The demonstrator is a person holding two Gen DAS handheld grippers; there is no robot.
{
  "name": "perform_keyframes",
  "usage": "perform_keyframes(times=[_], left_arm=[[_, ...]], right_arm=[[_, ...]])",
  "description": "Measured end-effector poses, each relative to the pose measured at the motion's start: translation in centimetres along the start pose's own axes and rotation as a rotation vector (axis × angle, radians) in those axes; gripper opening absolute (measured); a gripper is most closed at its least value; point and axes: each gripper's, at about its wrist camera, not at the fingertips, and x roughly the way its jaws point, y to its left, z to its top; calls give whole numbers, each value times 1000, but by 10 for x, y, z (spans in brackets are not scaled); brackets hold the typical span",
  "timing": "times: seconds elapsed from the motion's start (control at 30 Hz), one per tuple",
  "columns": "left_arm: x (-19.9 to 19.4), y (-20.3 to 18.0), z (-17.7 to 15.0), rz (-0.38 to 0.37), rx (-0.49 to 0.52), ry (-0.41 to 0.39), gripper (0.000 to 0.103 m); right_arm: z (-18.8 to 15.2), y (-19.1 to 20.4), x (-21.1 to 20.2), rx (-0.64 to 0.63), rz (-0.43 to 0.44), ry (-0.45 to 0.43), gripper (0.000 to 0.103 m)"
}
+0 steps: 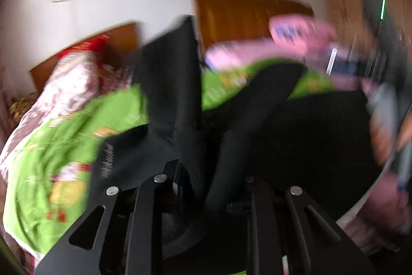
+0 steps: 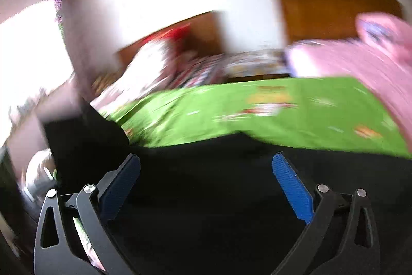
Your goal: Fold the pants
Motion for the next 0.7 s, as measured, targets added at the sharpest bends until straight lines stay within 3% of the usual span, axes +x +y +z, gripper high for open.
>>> perform_keyframes(times=[0.07,0.13,0.17,0.2,0.23,0.27,0.33,0.47,0.53,0.57,0.63,0.7], left_arm=[[27,-28,-17,12,76,78,23],[30,-46,-31,84,162,63,29],[28,-51,-34,102,201,60,37],[24,-53,-37,75,219,62,56],[18,-52,-39,32,224,57,67],[5,-51,-39,-12,215,31,77],[-23,-37,-36,-43,173,-33,77],[-92,18,-38,-58,-43,-192,96],[-108,44,-43,-25,-121,-200,97],[-109,64,-50,27,-153,-183,97],[-98,91,-60,136,-194,-125,95],[-92,100,-67,164,-203,-93,85]], right_arm=[[-6,-29,-19,54,-36,-12,99],[-17,-42,-29,82,-47,-5,99],[-23,-49,-32,98,-40,3,99],[-28,-52,-31,110,-28,14,99],[-31,-51,-25,121,-10,30,99],[-33,-52,-23,128,7,44,99],[-42,-43,-12,136,57,80,99],[-53,-7,3,113,178,120,99],[-57,7,8,116,272,136,99],[-59,17,11,127,338,144,97],[-63,31,18,155,434,172,85],[-71,48,31,174,508,256,79]])
